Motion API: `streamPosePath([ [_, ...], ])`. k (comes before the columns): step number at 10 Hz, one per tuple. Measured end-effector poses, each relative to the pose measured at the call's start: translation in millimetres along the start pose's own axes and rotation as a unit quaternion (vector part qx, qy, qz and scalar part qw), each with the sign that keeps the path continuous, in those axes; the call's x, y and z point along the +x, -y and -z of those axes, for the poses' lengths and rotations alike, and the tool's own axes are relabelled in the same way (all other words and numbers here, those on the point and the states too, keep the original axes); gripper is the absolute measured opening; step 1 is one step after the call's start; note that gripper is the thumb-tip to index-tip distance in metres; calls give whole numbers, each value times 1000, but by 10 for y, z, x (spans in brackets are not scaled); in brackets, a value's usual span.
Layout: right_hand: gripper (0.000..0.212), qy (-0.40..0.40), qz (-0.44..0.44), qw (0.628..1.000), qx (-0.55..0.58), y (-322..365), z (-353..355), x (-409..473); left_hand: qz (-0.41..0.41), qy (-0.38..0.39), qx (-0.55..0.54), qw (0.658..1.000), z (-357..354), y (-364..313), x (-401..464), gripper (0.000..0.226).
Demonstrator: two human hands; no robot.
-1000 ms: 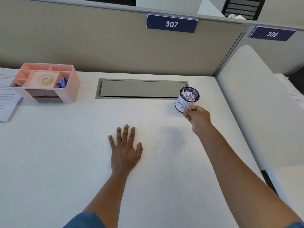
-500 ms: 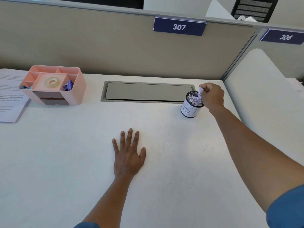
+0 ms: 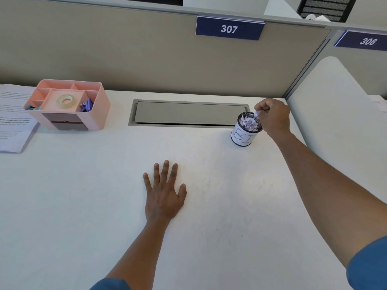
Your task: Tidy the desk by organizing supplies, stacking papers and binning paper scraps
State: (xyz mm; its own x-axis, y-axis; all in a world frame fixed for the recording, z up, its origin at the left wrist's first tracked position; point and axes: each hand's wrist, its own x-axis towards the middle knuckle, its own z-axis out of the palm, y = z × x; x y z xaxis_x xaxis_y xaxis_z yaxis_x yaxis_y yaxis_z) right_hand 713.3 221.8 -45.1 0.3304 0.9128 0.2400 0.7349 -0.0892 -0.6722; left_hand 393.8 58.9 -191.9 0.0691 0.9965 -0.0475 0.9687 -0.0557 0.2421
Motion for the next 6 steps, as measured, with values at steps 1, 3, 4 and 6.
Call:
streamPosePath([
  [1,19,13,10,1000,0,-7,50,-14,-1,-2,0,1000,-4,0,-18,70],
  [3,14,6,18,1000,1,-36,47,-3,0,4,8,1000,-5,-11,0,71],
  [4,10,1,21,1000,4,-57,51,-14,2,3,5,1000,2,-16,-10,71],
  [6,13,-61,84,993,55,106,-50,-279,-4,-11,14,1000,-10,-18,-4,70],
])
